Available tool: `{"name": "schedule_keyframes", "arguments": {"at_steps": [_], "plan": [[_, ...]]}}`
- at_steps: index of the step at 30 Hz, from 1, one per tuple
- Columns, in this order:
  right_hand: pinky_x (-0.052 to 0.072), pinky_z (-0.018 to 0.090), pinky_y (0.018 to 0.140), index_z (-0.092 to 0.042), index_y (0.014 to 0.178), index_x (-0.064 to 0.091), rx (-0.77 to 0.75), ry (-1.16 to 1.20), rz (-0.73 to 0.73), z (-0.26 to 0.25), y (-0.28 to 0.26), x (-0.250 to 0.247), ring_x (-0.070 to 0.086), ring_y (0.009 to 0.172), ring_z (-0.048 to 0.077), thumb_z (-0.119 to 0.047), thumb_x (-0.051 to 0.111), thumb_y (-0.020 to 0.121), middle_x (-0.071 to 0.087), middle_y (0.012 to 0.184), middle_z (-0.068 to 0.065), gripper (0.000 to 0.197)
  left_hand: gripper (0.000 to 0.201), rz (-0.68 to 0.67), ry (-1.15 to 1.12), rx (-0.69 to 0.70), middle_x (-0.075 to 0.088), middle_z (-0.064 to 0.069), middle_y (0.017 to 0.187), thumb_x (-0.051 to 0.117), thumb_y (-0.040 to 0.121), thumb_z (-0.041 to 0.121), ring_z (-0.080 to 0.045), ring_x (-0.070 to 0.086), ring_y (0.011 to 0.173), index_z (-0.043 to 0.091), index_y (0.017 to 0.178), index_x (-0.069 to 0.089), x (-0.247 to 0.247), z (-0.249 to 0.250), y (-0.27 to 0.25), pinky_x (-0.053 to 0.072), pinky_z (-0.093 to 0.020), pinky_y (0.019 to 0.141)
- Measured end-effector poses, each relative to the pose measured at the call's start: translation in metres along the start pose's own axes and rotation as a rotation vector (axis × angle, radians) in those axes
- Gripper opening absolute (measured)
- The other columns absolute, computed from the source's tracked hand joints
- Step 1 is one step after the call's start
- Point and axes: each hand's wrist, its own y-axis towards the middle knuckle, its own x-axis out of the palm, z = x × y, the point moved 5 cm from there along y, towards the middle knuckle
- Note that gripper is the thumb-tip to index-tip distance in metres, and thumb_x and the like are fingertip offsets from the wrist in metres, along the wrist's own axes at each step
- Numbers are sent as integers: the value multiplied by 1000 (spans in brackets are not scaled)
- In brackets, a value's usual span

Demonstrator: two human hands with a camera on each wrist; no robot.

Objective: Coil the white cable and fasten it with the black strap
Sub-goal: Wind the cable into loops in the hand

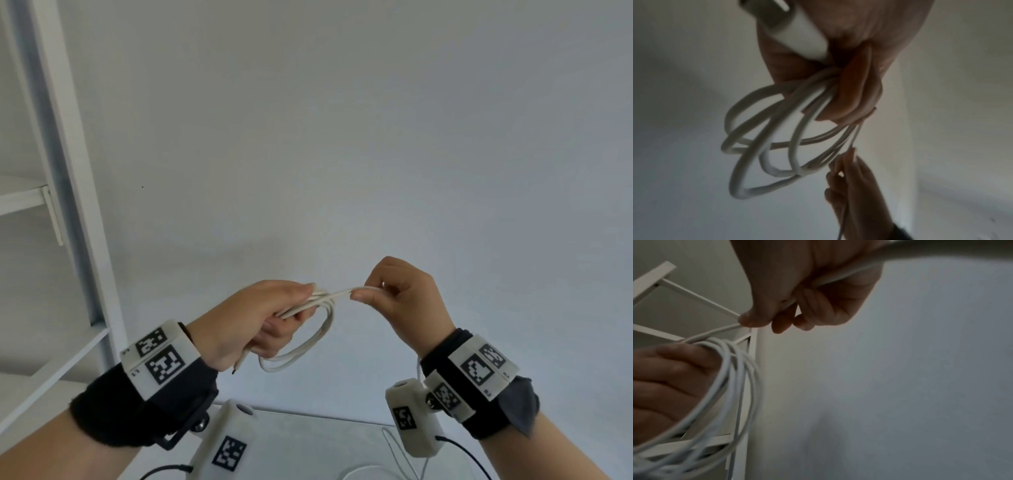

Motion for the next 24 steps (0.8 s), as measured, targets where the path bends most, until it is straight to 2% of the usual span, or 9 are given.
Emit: {"name": "schedule_keyframes", "arguments": {"at_steps": [5, 10, 12, 15, 17, 18, 20, 22, 24], "plan": [[30, 9, 45, -19, 55, 56, 254, 118, -48, 32, -4, -4, 38, 42, 4, -22, 65, 82, 50, 46, -13, 29, 32, -38, -245, -10, 24, 11, 38, 46, 84, 37, -4, 15, 31, 15, 60, 48, -13, 4, -1, 15, -14, 34], [28, 12, 42, -13, 65, 66, 386, 198, -30, 66, -18, -9, 33, 41, 3, -15, 56, 88, 45, 45, -9, 25, 32, -141, -490, 13, 33, 13, 36, 69, 75, 39, -2, 18, 31, 15, 63, 51, -28, 13, 0, 22, -17, 31], [30, 12, 44, -18, 61, 64, 387, 174, -28, 73, -23, -6, 36, 42, 3, -15, 58, 87, 47, 45, -8, 27, 31, -149, -537, 18, 28, 13, 37, 71, 72, 38, -5, 15, 33, 15, 63, 52, -29, 16, 0, 25, -16, 31], [32, 11, 48, -29, 57, 59, 372, 157, -35, 79, -34, 2, 38, 45, 4, -33, 57, 77, 48, 47, -10, 21, 29, -169, -642, 28, 20, 9, 43, 58, 83, 36, -7, 16, 35, 14, 64, 55, -31, 17, 7, 27, -17, 33], [35, 11, 49, -27, 62, 57, 367, 141, -61, 85, -42, 6, 41, 47, 4, -38, 54, 75, 51, 51, -12, 18, 36, -291, -794, 21, 27, 6, 48, 39, 95, 34, -9, 23, 39, 10, 74, 56, -32, 17, 11, 28, -22, 39], [38, 12, 50, -26, 64, 57, 375, 141, -76, 88, -46, 9, 43, 48, 4, -34, 54, 77, 53, 54, -13, 16, 41, -352, -876, 20, 31, 3, 51, 31, 99, 34, -11, 27, 42, 6, 81, 55, -34, 19, 13, 28, -24, 43], [44, 15, 56, -21, 70, 56, 404, 147, -107, 94, -54, 13, 46, 53, 1, -22, 54, 85, 55, 57, -17, 15, 46, -361, -945, 46, 34, 0, 56, 23, 101, 36, -13, 31, 47, 3, 89, 52, -41, 20, 15, 28, -27, 49], [48, 20, 62, -14, 75, 54, 456, 178, -113, 101, -60, 18, 45, 52, -1, -10, 53, 90, 52, 55, -18, 15, 47, -367, -967, 78, 34, -1, 57, 21, 101, 37, -14, 31, 49, 3, 90, 51, -44, 21, 16, 28, -27, 51], [49, 26, 66, -10, 78, 53, 503, 205, -116, 109, -67, 23, 45, 52, 2, -8, 51, 90, 49, 56, -14, 13, 47, -375, -1004, 113, 34, -1, 58, 21, 101, 38, -14, 31, 49, 4, 91, 51, -47, 21, 18, 28, -26, 52]]}}
